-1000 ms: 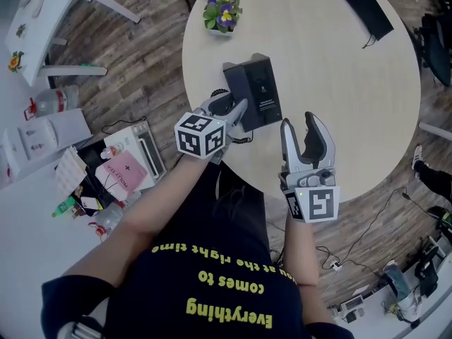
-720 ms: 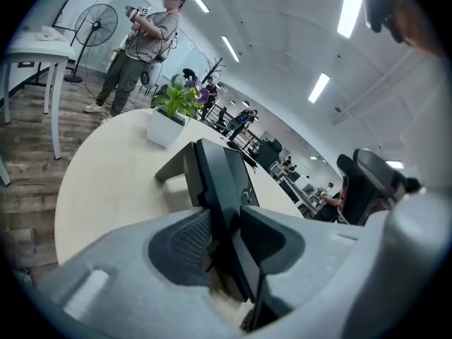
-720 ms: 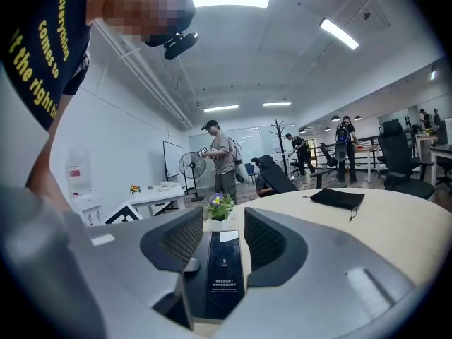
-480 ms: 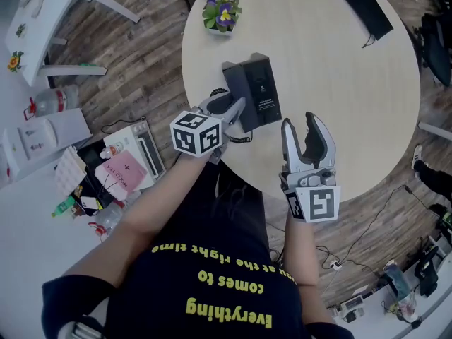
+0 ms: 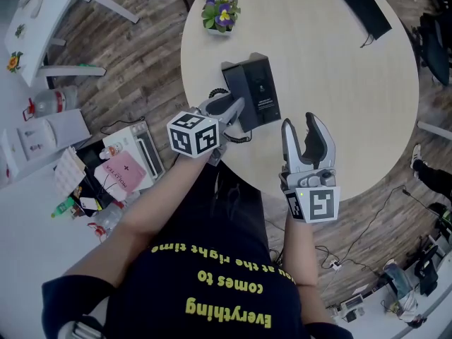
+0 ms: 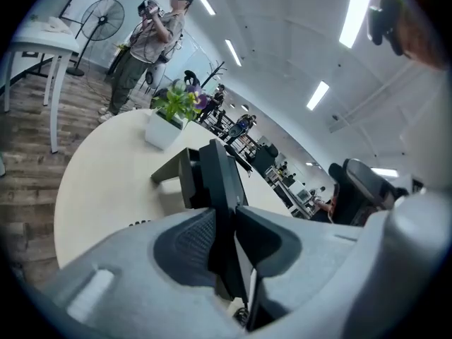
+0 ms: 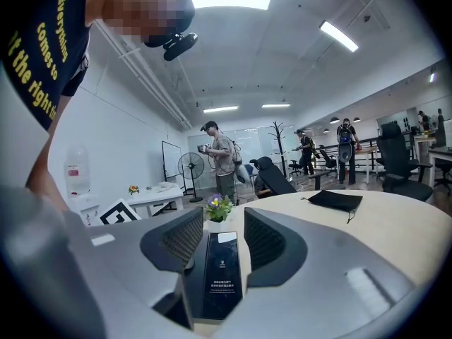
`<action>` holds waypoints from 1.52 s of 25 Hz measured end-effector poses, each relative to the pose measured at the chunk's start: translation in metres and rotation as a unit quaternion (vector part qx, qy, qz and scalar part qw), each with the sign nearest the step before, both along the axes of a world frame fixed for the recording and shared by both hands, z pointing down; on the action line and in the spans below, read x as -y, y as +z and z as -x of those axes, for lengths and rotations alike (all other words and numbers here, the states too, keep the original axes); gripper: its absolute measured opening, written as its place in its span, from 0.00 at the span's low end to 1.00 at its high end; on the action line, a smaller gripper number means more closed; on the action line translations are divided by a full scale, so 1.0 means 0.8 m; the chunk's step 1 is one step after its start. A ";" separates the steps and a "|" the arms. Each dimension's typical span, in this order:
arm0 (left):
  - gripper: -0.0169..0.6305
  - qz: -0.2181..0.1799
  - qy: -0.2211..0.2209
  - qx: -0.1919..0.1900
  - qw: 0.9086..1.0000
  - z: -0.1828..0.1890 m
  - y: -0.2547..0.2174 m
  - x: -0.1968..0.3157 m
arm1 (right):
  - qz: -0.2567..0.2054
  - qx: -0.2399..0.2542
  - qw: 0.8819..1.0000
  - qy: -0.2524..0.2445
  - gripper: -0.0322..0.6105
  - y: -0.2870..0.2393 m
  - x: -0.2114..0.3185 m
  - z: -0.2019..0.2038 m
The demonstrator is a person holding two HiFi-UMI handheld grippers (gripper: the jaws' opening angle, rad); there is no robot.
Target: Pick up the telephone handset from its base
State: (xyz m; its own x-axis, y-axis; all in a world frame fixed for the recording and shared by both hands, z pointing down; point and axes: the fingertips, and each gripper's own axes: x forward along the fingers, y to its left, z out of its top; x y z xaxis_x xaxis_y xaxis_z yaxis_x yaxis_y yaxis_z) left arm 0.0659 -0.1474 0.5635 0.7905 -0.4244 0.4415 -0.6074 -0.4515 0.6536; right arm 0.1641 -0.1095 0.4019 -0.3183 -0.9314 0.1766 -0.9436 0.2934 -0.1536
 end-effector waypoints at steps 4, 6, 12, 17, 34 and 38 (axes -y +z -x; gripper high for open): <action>0.15 -0.022 0.020 -0.004 1.000 -0.009 -0.017 -0.005 | 0.003 -0.003 1.000 0.002 0.35 0.002 0.001 -0.003; 0.14 -0.022 0.025 -0.005 0.999 -0.014 -0.019 -0.007 | -0.001 0.002 1.000 0.001 0.35 -0.002 0.003 -0.002; 0.14 -0.027 0.039 -0.004 0.999 -0.020 -0.024 -0.012 | -0.012 0.008 1.000 -0.003 0.35 -0.010 0.001 0.002; 0.14 -0.035 0.042 -0.005 0.999 -0.017 -0.031 -0.013 | -0.015 0.009 1.000 -0.003 0.35 -0.015 -0.001 -0.002; 0.14 -0.088 0.037 -0.028 0.995 0.008 -0.084 -0.005 | -0.016 -0.013 1.000 -0.001 0.35 -0.017 -0.003 -0.010; 0.14 -0.111 0.044 -0.030 0.992 0.012 -0.105 -0.004 | -0.022 -0.013 1.000 -0.002 0.35 -0.023 -0.002 -0.009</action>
